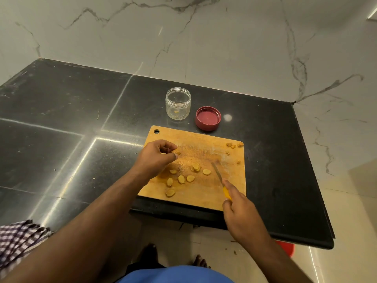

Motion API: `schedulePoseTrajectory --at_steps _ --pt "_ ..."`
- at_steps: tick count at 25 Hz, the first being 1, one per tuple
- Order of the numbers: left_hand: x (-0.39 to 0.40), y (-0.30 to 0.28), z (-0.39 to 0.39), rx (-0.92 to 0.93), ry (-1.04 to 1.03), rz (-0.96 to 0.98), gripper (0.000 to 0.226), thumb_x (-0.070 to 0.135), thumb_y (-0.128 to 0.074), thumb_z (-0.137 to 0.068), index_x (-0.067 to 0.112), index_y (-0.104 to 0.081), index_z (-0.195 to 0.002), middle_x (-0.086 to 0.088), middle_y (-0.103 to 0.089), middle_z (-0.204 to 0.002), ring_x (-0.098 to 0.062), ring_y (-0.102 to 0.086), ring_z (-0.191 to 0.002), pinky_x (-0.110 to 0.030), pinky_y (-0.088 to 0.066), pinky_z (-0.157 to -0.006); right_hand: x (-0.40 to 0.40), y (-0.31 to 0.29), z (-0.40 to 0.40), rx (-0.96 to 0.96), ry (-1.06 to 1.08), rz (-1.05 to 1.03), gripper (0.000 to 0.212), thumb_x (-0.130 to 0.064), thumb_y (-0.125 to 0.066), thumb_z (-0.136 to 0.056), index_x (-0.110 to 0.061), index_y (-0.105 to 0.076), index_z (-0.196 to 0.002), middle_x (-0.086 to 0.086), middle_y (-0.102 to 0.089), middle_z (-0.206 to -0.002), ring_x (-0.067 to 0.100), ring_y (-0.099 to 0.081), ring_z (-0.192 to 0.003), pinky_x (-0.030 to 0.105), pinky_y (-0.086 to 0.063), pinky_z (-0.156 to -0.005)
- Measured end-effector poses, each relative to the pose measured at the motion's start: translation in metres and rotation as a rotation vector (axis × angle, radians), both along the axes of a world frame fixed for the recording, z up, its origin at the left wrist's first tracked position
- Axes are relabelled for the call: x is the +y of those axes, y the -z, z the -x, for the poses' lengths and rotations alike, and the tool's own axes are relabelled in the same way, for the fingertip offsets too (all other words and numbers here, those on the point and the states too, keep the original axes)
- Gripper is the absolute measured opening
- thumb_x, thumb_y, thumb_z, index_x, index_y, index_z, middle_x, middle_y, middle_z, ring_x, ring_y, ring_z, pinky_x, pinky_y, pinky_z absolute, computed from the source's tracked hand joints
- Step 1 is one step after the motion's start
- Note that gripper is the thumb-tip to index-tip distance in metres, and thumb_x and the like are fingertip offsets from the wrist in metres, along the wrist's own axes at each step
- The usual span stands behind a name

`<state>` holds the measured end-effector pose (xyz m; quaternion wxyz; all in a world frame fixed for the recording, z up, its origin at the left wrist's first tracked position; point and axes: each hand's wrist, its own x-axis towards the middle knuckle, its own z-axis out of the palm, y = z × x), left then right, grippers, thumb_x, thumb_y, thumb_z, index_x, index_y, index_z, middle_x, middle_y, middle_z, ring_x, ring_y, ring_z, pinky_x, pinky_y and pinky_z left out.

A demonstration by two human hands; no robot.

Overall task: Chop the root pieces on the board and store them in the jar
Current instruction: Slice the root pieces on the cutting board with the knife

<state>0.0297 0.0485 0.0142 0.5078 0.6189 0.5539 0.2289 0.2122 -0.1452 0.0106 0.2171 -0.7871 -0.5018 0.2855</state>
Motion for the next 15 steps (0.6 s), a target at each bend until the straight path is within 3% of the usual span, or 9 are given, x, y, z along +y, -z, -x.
schedulePoseTrajectory --at_steps 2,4,6,9,12,14,15 --pt "0.000 0.000 -0.001 -0.005 0.001 -0.002 0.020 0.016 -0.074 -0.089 0.021 -0.072 -0.108 0.002 -0.066 -0.099 -0.016 -0.063 -0.096 -0.038 -0.059 -0.083 0.005 0.000 0.016 0.031 -0.085 -0.007 0.055 -0.022 -0.040 -0.102 -0.033 -0.025 -0.154 -0.006 -0.044 -0.146 0.001 -0.045 -0.119 0.017 -0.038 -0.098" --pt "0.000 0.000 -0.001 -0.010 0.001 -0.004 0.019 0.017 -0.075 -0.089 0.022 -0.072 -0.107 0.002 -0.067 -0.099 -0.016 -0.063 -0.097 -0.040 -0.059 -0.084 0.005 -0.001 0.034 0.077 -0.177 -0.009 0.055 -0.024 -0.040 -0.103 -0.035 -0.023 -0.154 -0.010 -0.043 -0.145 -0.002 -0.041 -0.122 0.014 -0.035 -0.100" --pt "0.000 0.000 -0.001 -0.010 0.004 -0.015 0.019 0.019 -0.075 -0.088 0.022 -0.072 -0.107 0.003 -0.067 -0.099 -0.016 -0.064 -0.098 -0.041 -0.059 -0.084 0.002 -0.003 0.041 0.115 -0.226 -0.017 0.054 -0.026 -0.040 -0.103 -0.039 -0.023 -0.153 -0.015 -0.044 -0.140 -0.004 -0.043 -0.119 0.013 -0.037 -0.097" --pt "0.000 0.002 -0.001 -0.008 0.005 -0.018 0.021 0.022 -0.076 -0.088 0.024 -0.071 -0.108 0.003 -0.067 -0.098 -0.017 -0.064 -0.096 -0.044 -0.060 -0.085 -0.007 -0.004 0.022 0.075 -0.102 -0.053 0.054 -0.025 -0.041 -0.103 -0.041 -0.023 -0.152 -0.023 -0.040 -0.132 -0.004 -0.046 -0.110 0.014 -0.040 -0.090" --pt "-0.001 0.001 -0.002 -0.020 0.010 -0.024 0.025 0.024 -0.073 -0.091 0.025 -0.069 -0.116 0.000 -0.067 -0.096 -0.023 -0.066 -0.093 -0.046 -0.060 -0.083 -0.020 0.001 -0.002 -0.020 0.038 -0.007 0.055 -0.025 -0.041 -0.102 -0.040 -0.023 -0.152 -0.015 -0.050 -0.125 0.004 -0.055 -0.088 0.025 -0.049 -0.076" --pt "-0.002 0.000 -0.005 -0.017 0.013 -0.028 0.026 0.025 -0.072 -0.093 0.024 -0.069 -0.119 0.001 -0.065 -0.097 -0.023 -0.067 -0.093 -0.043 -0.060 -0.082 -0.024 0.000 0.006 0.008 0.013 0.031 0.056 -0.027 -0.040 -0.103 -0.042 -0.020 -0.152 -0.017 -0.047 -0.121 0.003 -0.056 -0.088 0.027 -0.052 -0.078" --pt "-0.003 -0.001 -0.007 -0.014 0.016 -0.027 0.026 0.026 -0.072 -0.093 0.024 -0.070 -0.119 0.002 -0.064 -0.098 -0.021 -0.067 -0.093 -0.041 -0.061 -0.082 -0.024 -0.001 0.016 0.039 -0.037 0.037 0.055 -0.028 -0.039 -0.103 -0.043 -0.018 -0.152 -0.020 -0.043 -0.122 -0.001 -0.055 -0.094 0.021 -0.050 -0.081"
